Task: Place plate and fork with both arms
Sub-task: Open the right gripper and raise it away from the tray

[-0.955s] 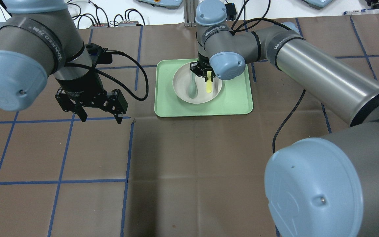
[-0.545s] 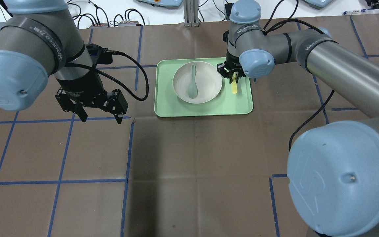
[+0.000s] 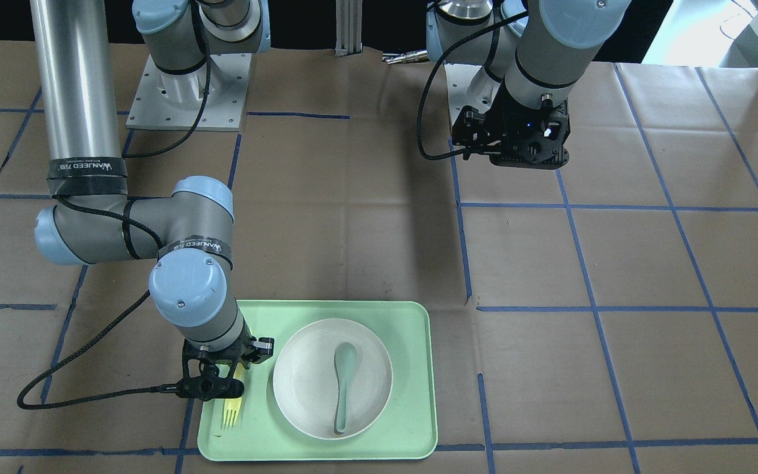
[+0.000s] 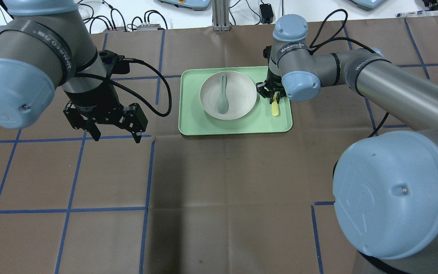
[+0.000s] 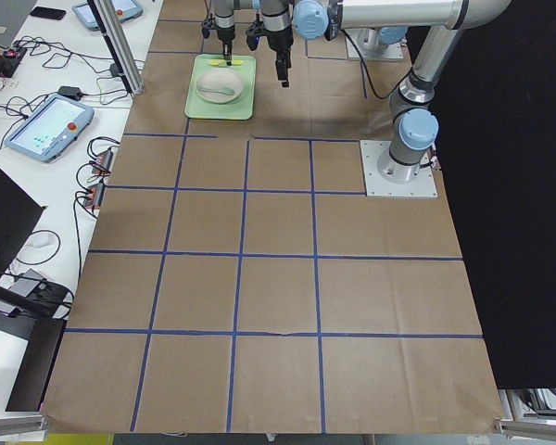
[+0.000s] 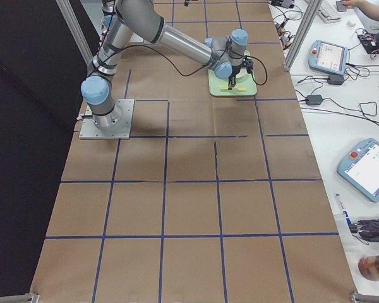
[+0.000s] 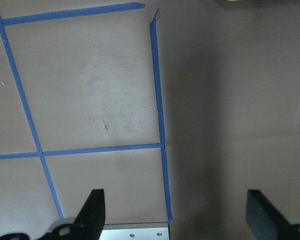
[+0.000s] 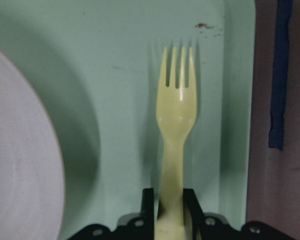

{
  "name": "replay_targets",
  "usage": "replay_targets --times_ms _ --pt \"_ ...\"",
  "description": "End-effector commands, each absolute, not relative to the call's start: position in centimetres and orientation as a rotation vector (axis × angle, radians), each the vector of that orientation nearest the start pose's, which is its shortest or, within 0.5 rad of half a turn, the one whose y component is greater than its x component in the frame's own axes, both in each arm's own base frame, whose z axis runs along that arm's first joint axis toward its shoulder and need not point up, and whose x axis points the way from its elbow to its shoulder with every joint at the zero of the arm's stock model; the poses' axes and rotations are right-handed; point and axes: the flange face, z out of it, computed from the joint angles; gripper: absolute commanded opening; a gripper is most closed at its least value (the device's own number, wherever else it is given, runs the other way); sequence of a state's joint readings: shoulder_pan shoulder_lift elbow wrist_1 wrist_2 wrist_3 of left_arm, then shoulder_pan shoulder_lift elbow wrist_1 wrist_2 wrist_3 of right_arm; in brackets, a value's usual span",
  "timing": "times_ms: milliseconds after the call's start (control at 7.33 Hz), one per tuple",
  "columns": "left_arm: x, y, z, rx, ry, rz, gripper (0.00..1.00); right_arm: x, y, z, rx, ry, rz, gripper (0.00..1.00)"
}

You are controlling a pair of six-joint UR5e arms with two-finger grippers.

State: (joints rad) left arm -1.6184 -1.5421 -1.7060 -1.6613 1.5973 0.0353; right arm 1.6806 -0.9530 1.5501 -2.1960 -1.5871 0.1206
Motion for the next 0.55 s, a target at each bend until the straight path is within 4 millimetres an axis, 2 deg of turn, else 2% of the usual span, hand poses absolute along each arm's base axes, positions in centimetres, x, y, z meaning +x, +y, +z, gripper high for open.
replay_targets --times_ms 0,273,409 --pt "-15.2 -44.9 42.7 0.135 3.096 0.310 1.00 20.0 -65.7 19.9 0.027 3.158 -0.066 1.00" --pt "-15.2 -45.0 42.6 0.132 3.096 0.315 1.00 19.6 -65.2 23.4 -0.004 3.147 -0.122 1.00" --pt "-15.2 -45.0 42.6 0.132 3.096 0.315 1.00 19.1 -63.9 26.8 -0.073 3.159 -0.104 1.00"
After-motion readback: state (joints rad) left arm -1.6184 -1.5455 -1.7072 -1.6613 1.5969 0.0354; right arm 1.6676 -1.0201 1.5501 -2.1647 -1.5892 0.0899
